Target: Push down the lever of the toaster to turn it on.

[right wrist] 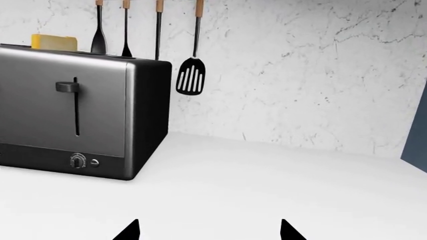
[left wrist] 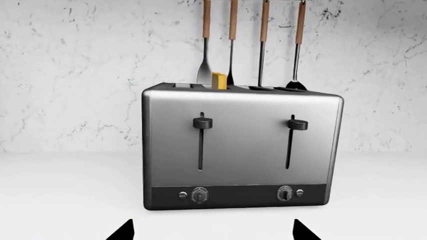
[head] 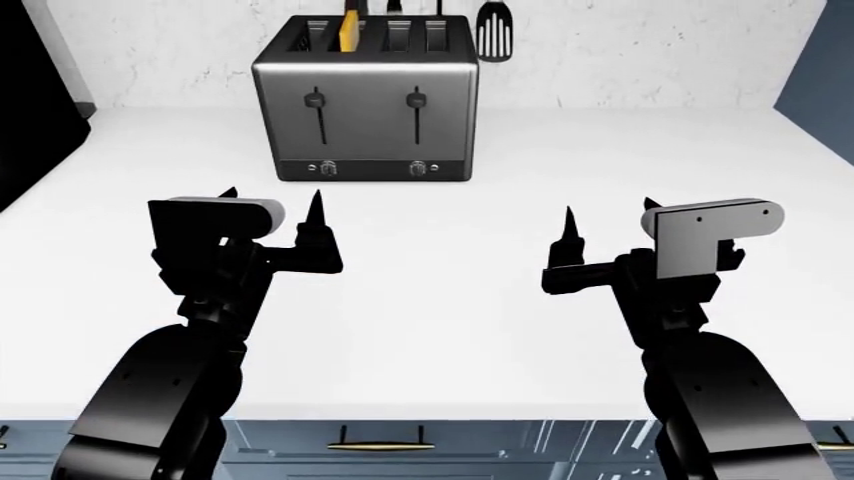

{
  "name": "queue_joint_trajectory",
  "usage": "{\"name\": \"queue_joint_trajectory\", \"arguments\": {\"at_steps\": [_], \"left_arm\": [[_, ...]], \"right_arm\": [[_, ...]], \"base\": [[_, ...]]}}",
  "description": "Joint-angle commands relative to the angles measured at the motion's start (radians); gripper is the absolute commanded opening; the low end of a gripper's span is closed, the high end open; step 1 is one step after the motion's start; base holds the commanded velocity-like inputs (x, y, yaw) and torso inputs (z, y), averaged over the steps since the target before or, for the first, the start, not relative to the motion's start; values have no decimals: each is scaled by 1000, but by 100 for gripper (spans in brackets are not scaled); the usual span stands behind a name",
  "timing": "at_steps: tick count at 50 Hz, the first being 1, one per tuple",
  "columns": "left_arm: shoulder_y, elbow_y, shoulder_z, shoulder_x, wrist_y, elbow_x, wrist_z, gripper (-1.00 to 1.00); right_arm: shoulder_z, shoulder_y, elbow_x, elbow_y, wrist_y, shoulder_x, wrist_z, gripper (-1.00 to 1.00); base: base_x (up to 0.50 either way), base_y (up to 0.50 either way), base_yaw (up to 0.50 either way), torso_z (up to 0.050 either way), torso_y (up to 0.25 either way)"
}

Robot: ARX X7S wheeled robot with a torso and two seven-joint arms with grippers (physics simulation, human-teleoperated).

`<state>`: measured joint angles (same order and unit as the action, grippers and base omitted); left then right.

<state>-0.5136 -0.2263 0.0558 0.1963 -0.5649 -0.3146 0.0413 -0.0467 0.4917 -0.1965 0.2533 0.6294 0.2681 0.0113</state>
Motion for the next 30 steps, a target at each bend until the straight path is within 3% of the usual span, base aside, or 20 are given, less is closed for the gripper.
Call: {"name": "queue_joint_trajectory", "arguments": {"at_steps": [1, 24, 30], "left_arm": [[1, 9, 0, 4, 10, -6, 4, 100], [1, 20, 11, 12, 20, -13, 12, 100], [1, 25, 15, 12, 23, -15, 14, 100]], "right_arm": [[-8, 3, -3, -3, 1, 3, 2, 100], [-17, 11, -11, -23, -11, 4, 7, 100], [-12, 6, -15, -20, -20, 6, 11, 100]], "base": [[305, 0, 0, 0, 0], [304, 0, 0, 0, 1], [0, 0, 0, 0, 0]]}}
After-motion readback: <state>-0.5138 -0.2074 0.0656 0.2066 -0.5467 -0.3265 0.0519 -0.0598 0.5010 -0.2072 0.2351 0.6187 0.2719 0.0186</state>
